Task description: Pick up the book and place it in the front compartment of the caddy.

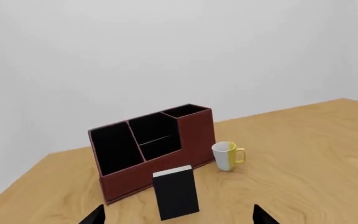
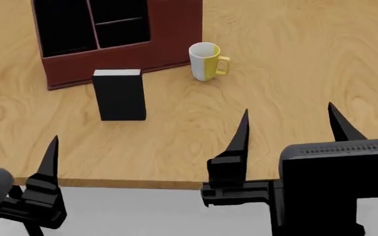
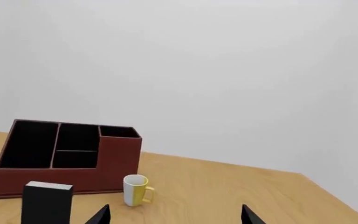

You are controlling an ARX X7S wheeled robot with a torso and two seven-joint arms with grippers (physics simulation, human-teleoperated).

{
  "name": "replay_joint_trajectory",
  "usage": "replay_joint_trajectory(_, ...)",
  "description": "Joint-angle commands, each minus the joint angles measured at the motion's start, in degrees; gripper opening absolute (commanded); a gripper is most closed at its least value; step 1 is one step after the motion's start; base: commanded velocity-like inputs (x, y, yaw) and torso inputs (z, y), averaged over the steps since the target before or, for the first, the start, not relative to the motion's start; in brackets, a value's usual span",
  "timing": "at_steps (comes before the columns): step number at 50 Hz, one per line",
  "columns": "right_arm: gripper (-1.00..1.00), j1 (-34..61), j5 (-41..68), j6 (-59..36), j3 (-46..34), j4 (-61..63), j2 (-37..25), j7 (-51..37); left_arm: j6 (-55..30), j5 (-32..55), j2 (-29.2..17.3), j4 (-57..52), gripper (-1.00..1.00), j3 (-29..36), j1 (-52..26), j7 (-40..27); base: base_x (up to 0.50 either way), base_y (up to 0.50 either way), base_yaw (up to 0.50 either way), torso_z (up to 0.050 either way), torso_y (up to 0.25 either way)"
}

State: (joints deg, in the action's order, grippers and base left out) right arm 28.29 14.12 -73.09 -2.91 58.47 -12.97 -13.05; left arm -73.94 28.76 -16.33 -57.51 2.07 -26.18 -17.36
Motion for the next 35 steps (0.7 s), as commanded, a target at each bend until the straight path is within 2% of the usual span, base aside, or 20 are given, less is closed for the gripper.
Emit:
replay_joint_trajectory(1, 1.0, -0.25, 0.24, 1.16, -2.66, -0.94, -0.99, -1.92, 1.63, 0.57, -0.85, 0.89, 1.0, 0.44, 0.41, -0.69, 0.5, 0.28, 0.0, 0.0, 0.01)
replay_joint_trajectory(15, 1.0, -1.24, 2.08, 2.36, 0.43, -1.7, -0.27, -1.06, 1.95, 1.48, -1.27, 0.79, 1.0, 0.64, 0.45, -1.49, 0.5, 0.23, 0.0, 0.0, 0.001)
replay_joint_trajectory(35, 1.0, -1.37, 3.28, 2.14, 0.57, -1.04, -0.78, -1.89, 1.86, 3.13, -1.82, 0.37, 1.0, 0.66, 0.2, -2.88, 0.5, 0.01, 0.0, 0.0, 0.001)
